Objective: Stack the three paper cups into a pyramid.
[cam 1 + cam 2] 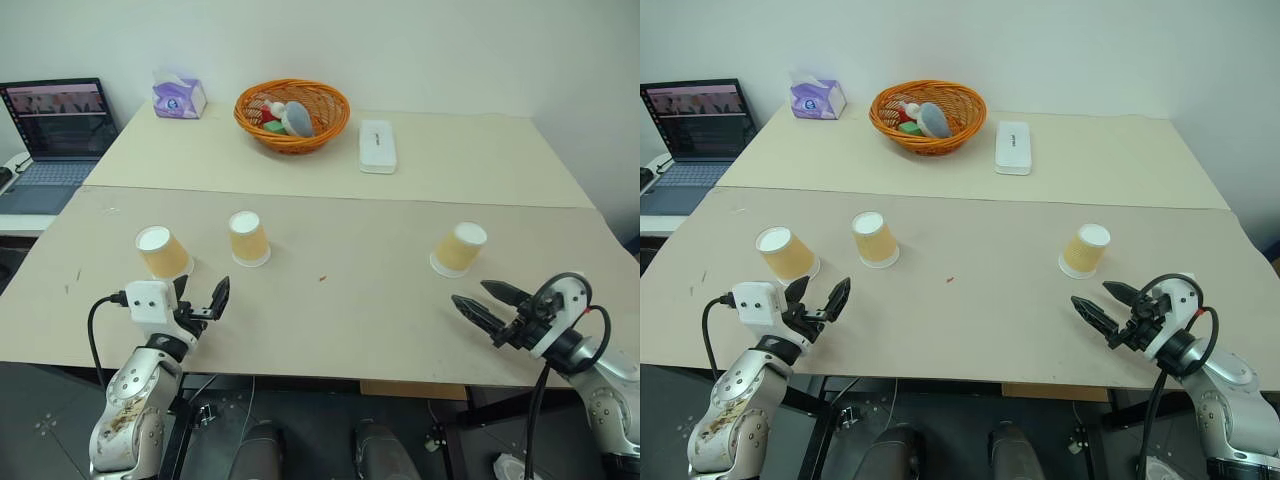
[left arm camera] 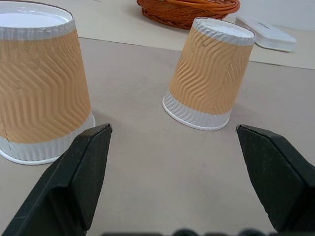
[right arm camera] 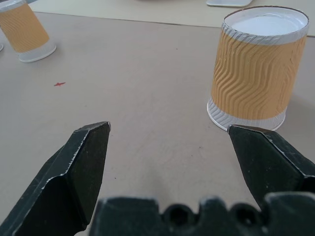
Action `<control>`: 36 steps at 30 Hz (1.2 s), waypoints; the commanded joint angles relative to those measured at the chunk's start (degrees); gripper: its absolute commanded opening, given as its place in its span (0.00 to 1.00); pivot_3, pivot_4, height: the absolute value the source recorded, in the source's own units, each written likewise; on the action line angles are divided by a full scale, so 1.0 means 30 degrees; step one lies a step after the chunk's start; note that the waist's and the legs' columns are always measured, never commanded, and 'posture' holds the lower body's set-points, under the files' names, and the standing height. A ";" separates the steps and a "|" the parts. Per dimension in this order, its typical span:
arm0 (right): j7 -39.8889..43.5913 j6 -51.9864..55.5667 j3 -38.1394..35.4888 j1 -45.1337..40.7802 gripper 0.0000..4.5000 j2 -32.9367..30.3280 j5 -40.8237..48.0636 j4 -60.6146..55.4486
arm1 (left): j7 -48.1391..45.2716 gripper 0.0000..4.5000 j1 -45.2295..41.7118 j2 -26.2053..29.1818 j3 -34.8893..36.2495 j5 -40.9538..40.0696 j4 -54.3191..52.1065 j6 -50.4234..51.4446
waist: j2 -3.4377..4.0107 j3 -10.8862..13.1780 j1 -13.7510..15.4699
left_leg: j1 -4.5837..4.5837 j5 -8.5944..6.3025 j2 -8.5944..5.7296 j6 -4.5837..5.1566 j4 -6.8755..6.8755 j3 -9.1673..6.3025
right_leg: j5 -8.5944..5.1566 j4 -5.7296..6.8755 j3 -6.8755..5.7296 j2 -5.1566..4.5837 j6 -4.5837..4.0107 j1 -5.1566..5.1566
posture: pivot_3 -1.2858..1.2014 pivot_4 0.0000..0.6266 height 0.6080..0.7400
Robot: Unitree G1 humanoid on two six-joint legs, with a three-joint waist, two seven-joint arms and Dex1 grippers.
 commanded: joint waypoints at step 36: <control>0.1957 0.4105 0.3077 -0.5002 1.00 -0.1387 0.3404 -0.4041 | -0.2307 0.96 -0.9014 0.1384 -0.1285 0.1335 0.6500 -0.1114 | -0.0017 0.0005 0.0030 | -0.0020 -0.0005 -0.0009 0.0013 0.0005 -0.0036 | 0.0016 -0.0018 -0.0030 -0.0010 0.0003 0.0011 | 0.52 0.24 0.50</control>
